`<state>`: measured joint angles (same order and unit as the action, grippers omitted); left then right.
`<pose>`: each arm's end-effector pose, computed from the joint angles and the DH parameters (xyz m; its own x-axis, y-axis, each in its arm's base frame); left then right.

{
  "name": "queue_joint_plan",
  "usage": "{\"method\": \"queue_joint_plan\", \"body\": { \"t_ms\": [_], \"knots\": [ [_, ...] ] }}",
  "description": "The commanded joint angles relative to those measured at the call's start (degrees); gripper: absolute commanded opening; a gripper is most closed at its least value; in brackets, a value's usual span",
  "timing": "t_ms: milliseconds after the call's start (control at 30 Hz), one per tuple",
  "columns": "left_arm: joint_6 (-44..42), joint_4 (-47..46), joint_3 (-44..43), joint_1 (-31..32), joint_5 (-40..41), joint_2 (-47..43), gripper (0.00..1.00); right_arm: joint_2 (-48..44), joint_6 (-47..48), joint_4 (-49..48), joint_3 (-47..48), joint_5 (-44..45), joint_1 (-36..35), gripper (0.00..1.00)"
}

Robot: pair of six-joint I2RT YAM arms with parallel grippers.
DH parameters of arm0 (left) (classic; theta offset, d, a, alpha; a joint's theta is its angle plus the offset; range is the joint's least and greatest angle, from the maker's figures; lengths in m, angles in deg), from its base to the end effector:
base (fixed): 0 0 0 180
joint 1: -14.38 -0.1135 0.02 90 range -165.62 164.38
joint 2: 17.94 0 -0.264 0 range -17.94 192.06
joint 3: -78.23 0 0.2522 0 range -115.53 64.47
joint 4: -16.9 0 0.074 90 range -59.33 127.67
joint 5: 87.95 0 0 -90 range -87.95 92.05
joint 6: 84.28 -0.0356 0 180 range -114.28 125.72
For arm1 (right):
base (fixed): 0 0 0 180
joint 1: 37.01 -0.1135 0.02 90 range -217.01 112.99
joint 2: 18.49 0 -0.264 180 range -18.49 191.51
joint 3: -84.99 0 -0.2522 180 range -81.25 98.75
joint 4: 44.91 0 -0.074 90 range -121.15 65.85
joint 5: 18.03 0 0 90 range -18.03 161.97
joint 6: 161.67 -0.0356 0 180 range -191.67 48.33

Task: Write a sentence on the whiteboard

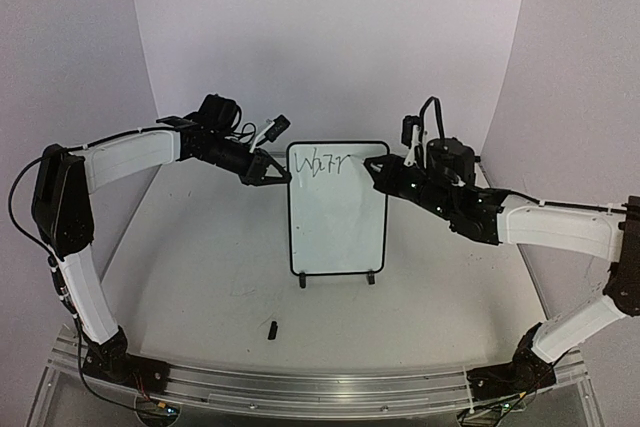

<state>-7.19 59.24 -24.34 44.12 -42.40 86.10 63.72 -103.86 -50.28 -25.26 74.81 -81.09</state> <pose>0.3418 -0.2240 0.2943 -0.4087 0.4172 -0.8117 0.9072 0.2831 -0.3113 0.2449 0.2347 0.3071 -0.4264 0.3278 -0.8431 -0.5109 0.6819 0.5235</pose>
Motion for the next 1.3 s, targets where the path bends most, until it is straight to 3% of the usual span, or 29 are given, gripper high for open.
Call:
{"method": "queue_joint_plan", "body": {
  "t_ms": [0,667,1267],
  "knots": [
    [-3.45,3.24,0.04,0.76,3.23,-0.96,0.00,-1.20,-0.72,0.15,-1.14,2.37,0.39,0.00],
    [-3.45,3.33,0.05,0.94,3.31,-1.19,0.00,0.22,-2.34,1.15,-1.42,-0.81,0.37,0.00],
    [-3.54,3.29,0.15,0.95,3.40,-1.64,0.00,-2.35,-0.41,-0.56,-0.30,5.81,0.39,0.00]
  ]
}}
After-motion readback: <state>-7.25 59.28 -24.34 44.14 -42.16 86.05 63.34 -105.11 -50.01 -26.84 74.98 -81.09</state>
